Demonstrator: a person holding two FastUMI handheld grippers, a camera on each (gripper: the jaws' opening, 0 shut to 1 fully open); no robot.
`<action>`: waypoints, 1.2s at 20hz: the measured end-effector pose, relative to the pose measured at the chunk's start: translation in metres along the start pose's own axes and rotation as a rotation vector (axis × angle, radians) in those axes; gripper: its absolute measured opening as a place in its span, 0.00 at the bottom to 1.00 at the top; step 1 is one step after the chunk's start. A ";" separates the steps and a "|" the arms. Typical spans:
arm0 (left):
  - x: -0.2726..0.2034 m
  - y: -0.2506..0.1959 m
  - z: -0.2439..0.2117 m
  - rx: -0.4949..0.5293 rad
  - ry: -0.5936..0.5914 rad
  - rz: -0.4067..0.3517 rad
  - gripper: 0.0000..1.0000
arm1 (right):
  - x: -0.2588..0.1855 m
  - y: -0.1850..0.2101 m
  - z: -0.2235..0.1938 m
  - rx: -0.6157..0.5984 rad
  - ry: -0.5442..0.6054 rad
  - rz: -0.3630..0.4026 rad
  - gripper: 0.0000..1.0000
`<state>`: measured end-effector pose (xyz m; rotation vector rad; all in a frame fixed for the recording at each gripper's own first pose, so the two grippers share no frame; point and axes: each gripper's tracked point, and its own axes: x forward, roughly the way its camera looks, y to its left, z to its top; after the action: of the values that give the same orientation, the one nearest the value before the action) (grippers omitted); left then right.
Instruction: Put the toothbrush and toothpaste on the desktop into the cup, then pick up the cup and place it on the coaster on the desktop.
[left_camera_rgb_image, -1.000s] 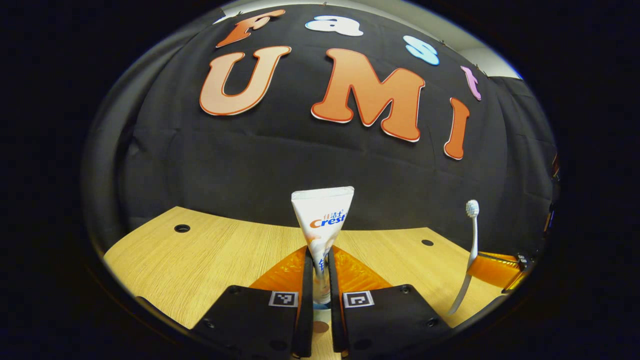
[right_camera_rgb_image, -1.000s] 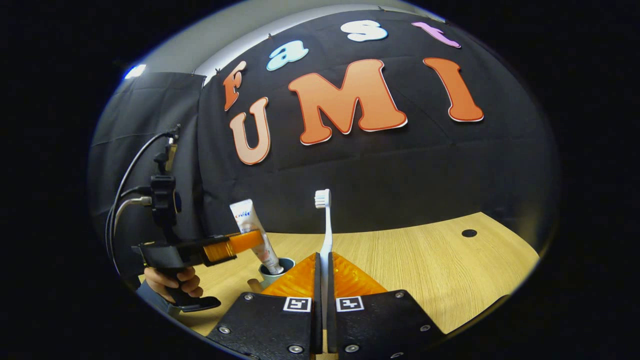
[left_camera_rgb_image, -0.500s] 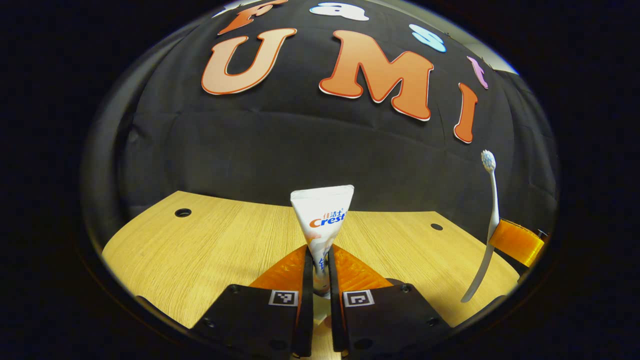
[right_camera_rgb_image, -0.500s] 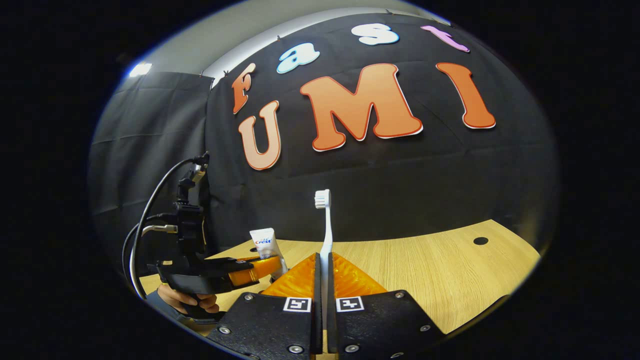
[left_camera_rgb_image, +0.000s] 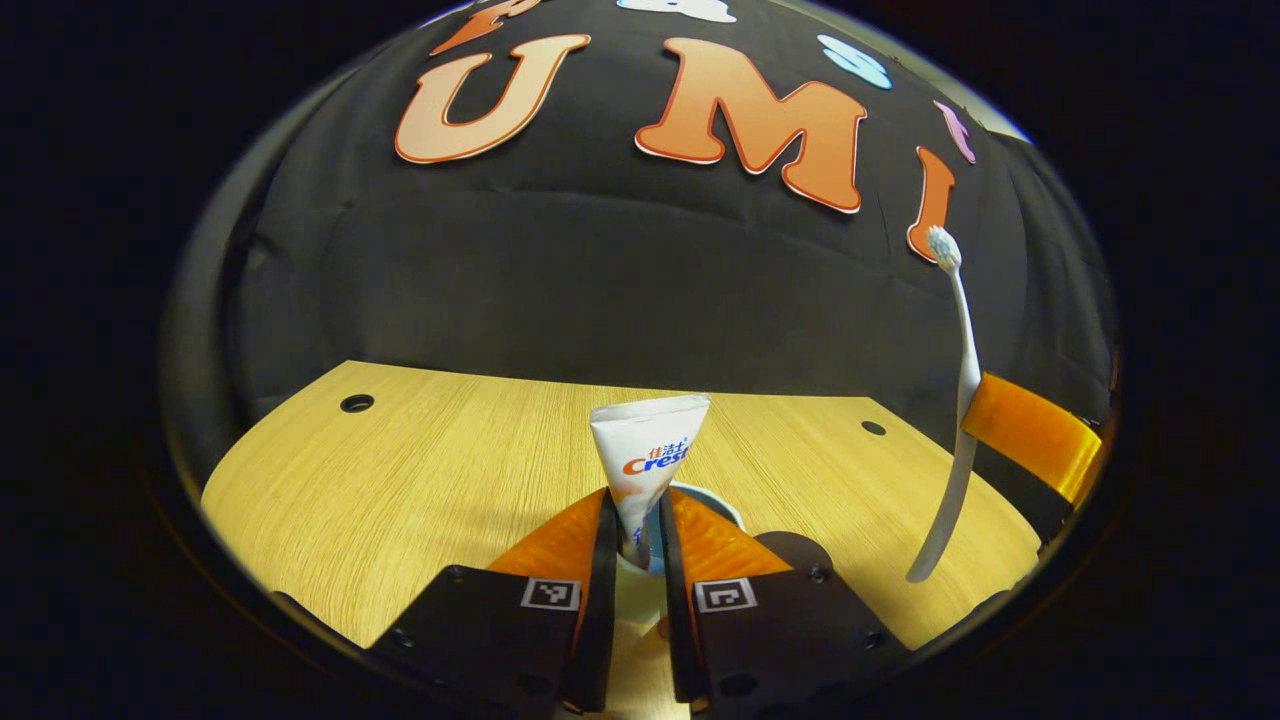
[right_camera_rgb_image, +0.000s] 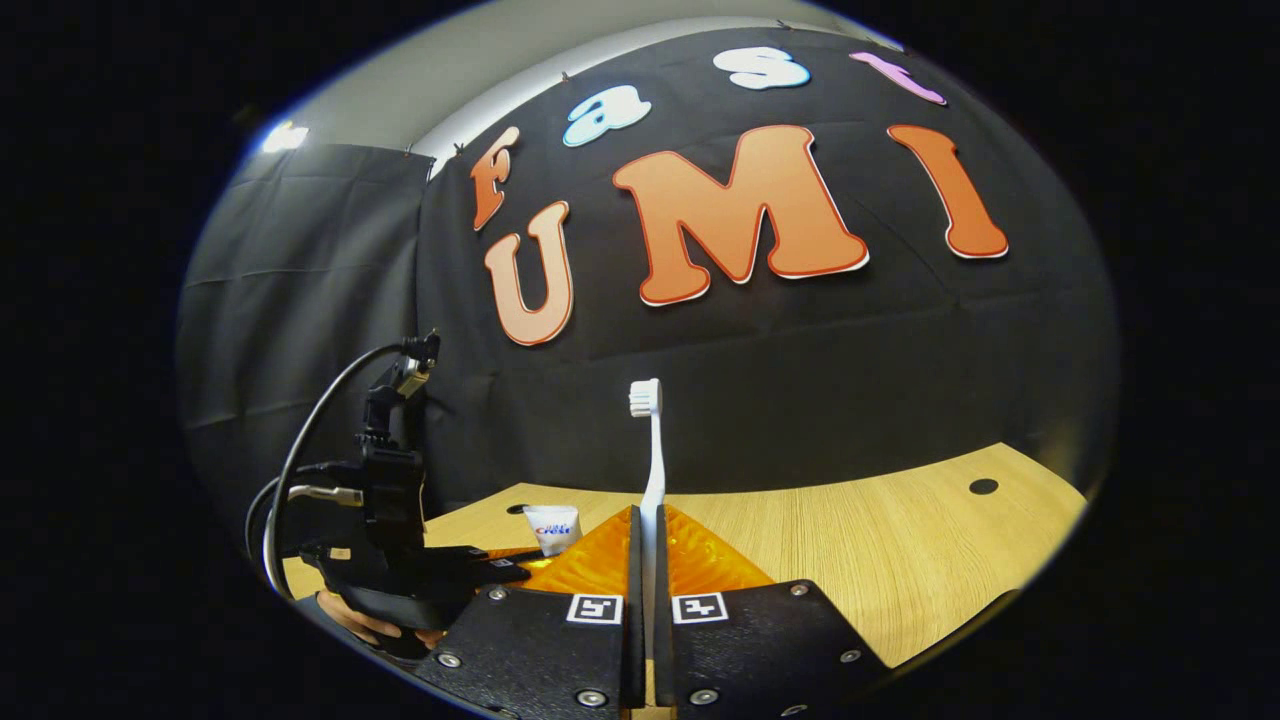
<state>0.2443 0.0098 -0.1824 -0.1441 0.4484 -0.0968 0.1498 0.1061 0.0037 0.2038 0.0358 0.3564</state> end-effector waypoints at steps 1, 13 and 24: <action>-0.001 0.000 0.002 0.001 -0.005 0.001 0.28 | 0.002 0.001 0.000 0.003 -0.007 0.006 0.04; -0.049 0.022 0.072 -0.039 -0.314 0.049 0.99 | 0.041 0.022 0.015 0.052 -0.134 0.057 0.04; -0.091 0.063 0.119 -0.098 -0.568 0.164 1.00 | 0.080 0.039 -0.005 0.034 -0.164 0.074 0.04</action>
<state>0.2187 0.0967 -0.0480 -0.2214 -0.1037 0.1266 0.2108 0.1704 0.0070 0.2676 -0.1277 0.4115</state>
